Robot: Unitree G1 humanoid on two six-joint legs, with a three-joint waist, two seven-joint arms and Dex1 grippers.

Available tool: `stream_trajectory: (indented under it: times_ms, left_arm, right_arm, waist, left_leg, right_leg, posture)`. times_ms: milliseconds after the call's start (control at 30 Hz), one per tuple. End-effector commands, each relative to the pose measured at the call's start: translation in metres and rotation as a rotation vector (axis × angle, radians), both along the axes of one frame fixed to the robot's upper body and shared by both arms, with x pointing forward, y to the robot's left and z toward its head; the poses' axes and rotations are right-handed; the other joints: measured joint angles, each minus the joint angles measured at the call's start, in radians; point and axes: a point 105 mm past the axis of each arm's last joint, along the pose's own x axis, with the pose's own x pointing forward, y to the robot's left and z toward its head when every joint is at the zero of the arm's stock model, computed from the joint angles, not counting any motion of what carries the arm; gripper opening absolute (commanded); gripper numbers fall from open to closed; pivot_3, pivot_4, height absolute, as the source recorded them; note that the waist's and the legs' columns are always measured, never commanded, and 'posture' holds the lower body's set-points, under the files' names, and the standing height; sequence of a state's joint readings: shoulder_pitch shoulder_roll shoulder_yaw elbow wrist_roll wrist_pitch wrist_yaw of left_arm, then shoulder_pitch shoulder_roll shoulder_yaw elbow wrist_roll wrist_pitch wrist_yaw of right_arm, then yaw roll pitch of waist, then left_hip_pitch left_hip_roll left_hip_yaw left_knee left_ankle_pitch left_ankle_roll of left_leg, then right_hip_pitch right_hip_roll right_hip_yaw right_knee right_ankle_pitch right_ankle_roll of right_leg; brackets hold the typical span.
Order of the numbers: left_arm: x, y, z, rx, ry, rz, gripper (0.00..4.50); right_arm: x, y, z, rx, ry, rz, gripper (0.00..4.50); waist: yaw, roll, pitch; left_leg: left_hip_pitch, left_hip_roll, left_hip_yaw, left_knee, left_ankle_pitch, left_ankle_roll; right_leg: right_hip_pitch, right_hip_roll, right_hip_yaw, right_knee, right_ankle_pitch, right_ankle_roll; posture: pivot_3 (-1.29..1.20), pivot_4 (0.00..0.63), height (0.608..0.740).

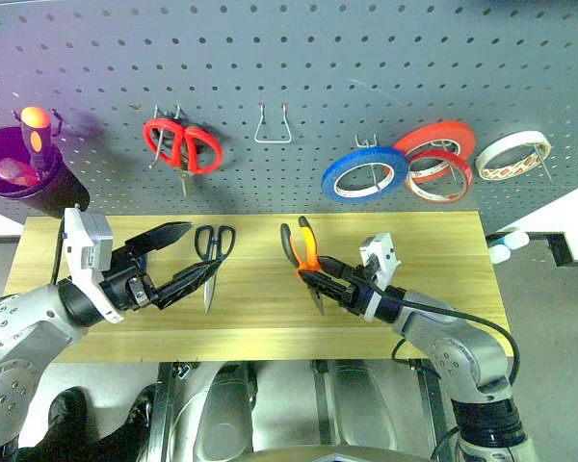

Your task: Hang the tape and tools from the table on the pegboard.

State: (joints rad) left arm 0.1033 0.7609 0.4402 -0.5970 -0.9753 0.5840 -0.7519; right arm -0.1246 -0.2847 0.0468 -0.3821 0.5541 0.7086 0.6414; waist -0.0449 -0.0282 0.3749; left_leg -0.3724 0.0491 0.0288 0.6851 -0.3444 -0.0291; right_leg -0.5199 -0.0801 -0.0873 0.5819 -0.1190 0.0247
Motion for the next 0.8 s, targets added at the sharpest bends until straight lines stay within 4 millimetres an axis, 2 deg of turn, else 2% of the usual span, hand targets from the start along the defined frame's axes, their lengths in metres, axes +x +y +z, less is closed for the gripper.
stream_trajectory:
  times_ms: [33, 200, 500, 800]
  left_arm:
    - [-0.008, -0.001, 0.015, -0.005, -0.041, -0.005, 4.5]
    - [-0.009, 0.004, 0.015, -0.002, -0.043, 0.015, 4.5]
    - [-0.009, 0.006, 0.01, -0.008, -0.048, 0.018, 4.5]
    - [-0.006, 0.006, 0.003, -0.007, -0.056, 0.014, 4.5]
  right_arm:
    - [-0.003, 0.0, 0.027, 0.074, -0.108, 0.035, 1.98]
    - [0.001, -0.001, 0.038, 0.106, -0.154, 0.066, 1.98]
    - [-0.007, 0.007, 0.057, 0.125, -0.264, 0.156, 1.98]
    - [0.002, 0.009, 0.08, 0.159, -0.343, 0.152, 1.98]
  waist:
    - [0.0, -0.001, 0.0]
    - [0.001, -0.004, -0.003]
    - [0.003, -0.01, -0.014]
    - [0.002, -0.012, -0.024]
  left_leg:
    - [0.0, 0.0, 0.0, 0.0, 0.0, 0.0]
    - [0.0, 0.0, 0.0, 0.001, 0.001, -0.002]
    - [0.001, 0.0, 0.0, 0.003, 0.003, -0.005]
    - [0.001, 0.0, 0.0, 0.008, 0.004, -0.007]
  right_leg:
    - [0.0, 0.0, 0.0, 0.0, 0.0, 0.0]
    - [0.001, 0.0, 0.0, 0.0, 0.001, 0.0]
    - [0.005, 0.0, 0.0, 0.0, 0.004, -0.002]
    - [0.01, 0.0, 0.0, 0.003, 0.005, -0.001]
  posture:
    - [-0.05, 0.308, 0.733]
    - [-0.03, 0.281, 0.733]
    - [-0.03, 0.256, 0.733]
    - [-0.04, 0.235, 0.733]
